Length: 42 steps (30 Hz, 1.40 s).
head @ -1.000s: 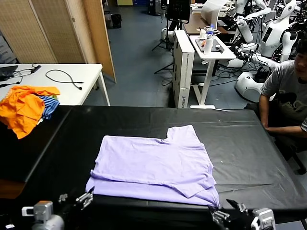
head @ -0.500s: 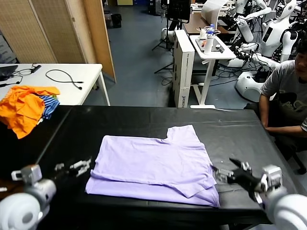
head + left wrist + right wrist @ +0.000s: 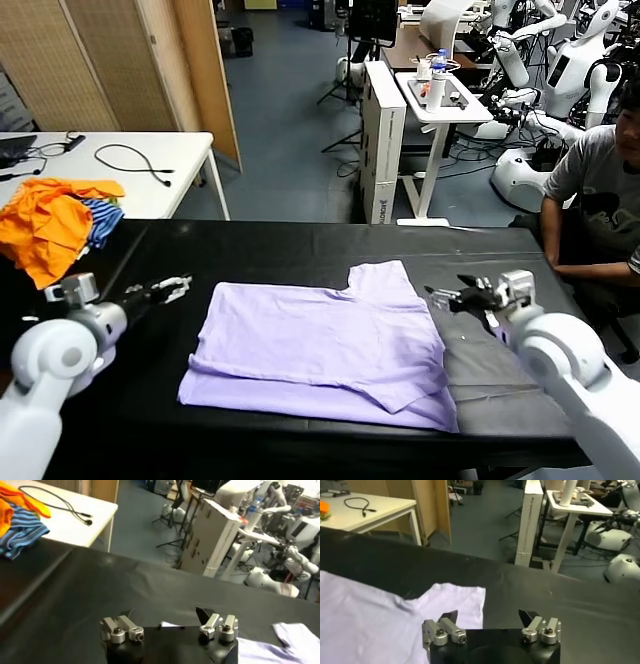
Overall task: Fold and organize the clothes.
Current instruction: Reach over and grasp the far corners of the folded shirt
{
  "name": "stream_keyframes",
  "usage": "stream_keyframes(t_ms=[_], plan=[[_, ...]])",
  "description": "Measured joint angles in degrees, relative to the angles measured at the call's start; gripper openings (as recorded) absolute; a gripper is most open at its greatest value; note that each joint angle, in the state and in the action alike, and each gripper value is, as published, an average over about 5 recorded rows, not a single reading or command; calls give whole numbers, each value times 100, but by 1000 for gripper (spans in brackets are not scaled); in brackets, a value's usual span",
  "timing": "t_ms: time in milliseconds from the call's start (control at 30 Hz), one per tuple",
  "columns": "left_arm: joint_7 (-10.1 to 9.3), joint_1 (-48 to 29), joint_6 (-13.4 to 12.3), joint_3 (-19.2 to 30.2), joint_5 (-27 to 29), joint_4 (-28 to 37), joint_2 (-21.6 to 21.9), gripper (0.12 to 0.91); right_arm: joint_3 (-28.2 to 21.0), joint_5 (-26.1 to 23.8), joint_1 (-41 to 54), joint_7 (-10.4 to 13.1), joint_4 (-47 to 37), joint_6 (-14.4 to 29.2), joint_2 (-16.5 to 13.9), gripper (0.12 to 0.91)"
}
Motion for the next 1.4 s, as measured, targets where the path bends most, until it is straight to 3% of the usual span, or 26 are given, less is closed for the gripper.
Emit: stream_keyframes(t_ms=[233,567,1400], plan=[[330,-473,-2,533,492,670,-184,907,-427,-182,352,-3,-635,0,307,907],[500,-871,-4,940,889,1221,-382,907,-506,-253,403,-32,-1014,0,560,907],[614,-1058,-19,1127,1362,1587,-656,907,-736,-501,627,-160,-1445,0,989,907]])
